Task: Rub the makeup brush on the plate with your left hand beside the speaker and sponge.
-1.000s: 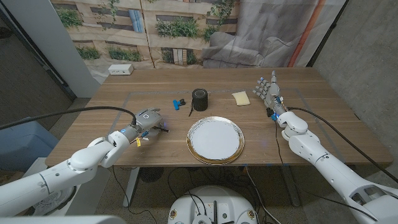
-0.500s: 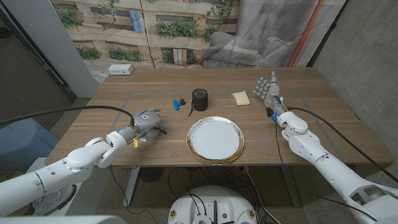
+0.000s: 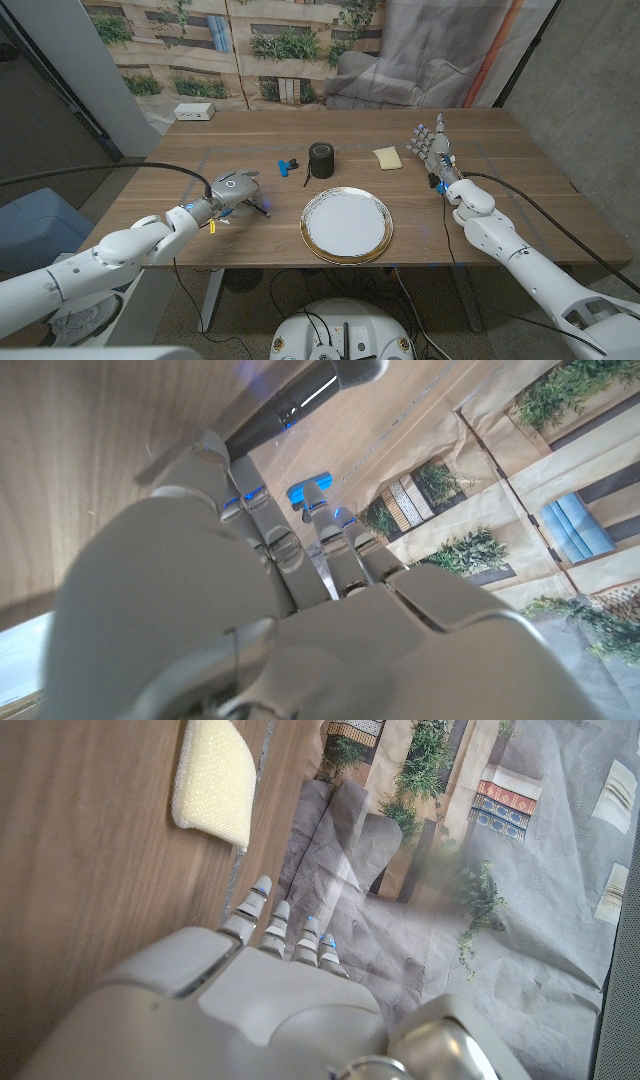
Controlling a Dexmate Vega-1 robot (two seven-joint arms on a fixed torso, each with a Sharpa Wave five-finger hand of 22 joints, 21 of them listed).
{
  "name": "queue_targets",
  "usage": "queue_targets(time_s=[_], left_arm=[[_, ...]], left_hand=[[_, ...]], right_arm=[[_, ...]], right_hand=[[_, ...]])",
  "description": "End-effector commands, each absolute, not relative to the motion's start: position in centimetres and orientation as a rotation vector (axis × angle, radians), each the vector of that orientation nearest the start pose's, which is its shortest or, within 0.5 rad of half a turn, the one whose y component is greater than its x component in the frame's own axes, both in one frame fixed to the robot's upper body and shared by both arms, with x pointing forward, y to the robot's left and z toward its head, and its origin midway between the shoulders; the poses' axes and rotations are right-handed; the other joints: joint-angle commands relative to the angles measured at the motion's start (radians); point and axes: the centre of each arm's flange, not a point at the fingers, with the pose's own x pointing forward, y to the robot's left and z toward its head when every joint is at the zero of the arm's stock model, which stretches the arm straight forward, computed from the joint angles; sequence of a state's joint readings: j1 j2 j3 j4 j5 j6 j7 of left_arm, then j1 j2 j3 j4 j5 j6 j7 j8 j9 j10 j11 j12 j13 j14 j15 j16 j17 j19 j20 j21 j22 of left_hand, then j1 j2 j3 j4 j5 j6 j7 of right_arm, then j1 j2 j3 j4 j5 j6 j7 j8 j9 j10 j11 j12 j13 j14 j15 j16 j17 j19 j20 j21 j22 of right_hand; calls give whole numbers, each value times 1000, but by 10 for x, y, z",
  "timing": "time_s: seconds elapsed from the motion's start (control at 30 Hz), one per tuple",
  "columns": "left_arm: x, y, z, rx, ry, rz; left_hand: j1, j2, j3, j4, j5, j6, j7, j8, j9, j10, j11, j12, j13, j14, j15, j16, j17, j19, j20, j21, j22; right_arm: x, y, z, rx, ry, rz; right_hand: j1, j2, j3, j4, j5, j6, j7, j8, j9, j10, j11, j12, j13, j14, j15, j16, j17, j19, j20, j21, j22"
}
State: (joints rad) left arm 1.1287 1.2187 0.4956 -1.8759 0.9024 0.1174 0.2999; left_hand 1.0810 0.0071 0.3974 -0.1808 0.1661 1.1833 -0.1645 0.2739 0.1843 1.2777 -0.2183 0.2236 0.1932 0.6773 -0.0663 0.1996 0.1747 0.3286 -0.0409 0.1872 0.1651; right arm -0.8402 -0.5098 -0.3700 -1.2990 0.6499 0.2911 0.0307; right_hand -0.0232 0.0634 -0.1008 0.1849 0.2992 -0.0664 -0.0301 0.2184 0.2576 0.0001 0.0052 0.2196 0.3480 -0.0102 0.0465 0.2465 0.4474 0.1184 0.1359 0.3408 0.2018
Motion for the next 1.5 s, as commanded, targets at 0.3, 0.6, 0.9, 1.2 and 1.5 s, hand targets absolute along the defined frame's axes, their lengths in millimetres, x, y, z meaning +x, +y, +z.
queue_targets(time_s=[0.3, 0.6, 0.9, 1.2, 1.5], left_arm=[[512, 301, -36, 1890, -927, 119], [506, 293, -26, 1835, -905, 115], [498, 279, -15, 1706, -866, 121], [490, 265, -11, 1595, -862, 110], [483, 251, -9, 1437, -884, 96]], left_hand=[[16, 6, -9, 6, 7, 9, 0, -6, 2, 21, -10, 1, 2, 10, -160, 0, 2, 6, -40, 4, 3], [20, 6, -15, 8, 7, 14, 2, -10, 1, 27, -10, -2, 1, 16, -159, 0, 3, 6, -39, 3, 3], [24, 5, -21, 8, 7, 15, 6, -15, 2, 31, -10, -4, 1, 16, -159, -2, 3, 8, -38, 3, 3], [36, 11, -41, 11, 9, 13, 17, -34, 4, 30, -10, -16, 1, 43, -159, 2, 4, 115, -42, 34, 7], [42, 13, -48, 10, 9, 12, 16, -39, 5, 29, -10, -17, 1, 57, -160, 5, 5, 143, -48, 41, 9]], right_arm=[[652, -290, -27, 42, -594, 207], [652, -290, -27, 42, -593, 207], [653, -290, -27, 42, -593, 207], [653, -290, -27, 42, -593, 207], [653, -290, -27, 42, -593, 207]], right_hand=[[2, 101, 0, 5, 6, -9, 2, 5, 3, -8, 2, 7, 3, 0, 9, 3, 3, -1, 7, 4, 6], [1, 101, 0, 5, 6, -9, 2, 5, 3, -8, 2, 7, 3, 0, 9, 3, 3, -1, 7, 4, 6], [2, 101, 0, 5, 6, -9, 1, 5, 3, -8, 2, 7, 3, 0, 8, 3, 3, -2, 7, 4, 6], [2, 101, 0, 5, 6, -9, 1, 5, 3, -9, 3, 6, 3, 0, 8, 3, 3, -1, 7, 4, 6], [2, 101, 0, 5, 6, -8, 1, 5, 3, -9, 2, 6, 3, -1, 9, 3, 3, -1, 7, 4, 6]])
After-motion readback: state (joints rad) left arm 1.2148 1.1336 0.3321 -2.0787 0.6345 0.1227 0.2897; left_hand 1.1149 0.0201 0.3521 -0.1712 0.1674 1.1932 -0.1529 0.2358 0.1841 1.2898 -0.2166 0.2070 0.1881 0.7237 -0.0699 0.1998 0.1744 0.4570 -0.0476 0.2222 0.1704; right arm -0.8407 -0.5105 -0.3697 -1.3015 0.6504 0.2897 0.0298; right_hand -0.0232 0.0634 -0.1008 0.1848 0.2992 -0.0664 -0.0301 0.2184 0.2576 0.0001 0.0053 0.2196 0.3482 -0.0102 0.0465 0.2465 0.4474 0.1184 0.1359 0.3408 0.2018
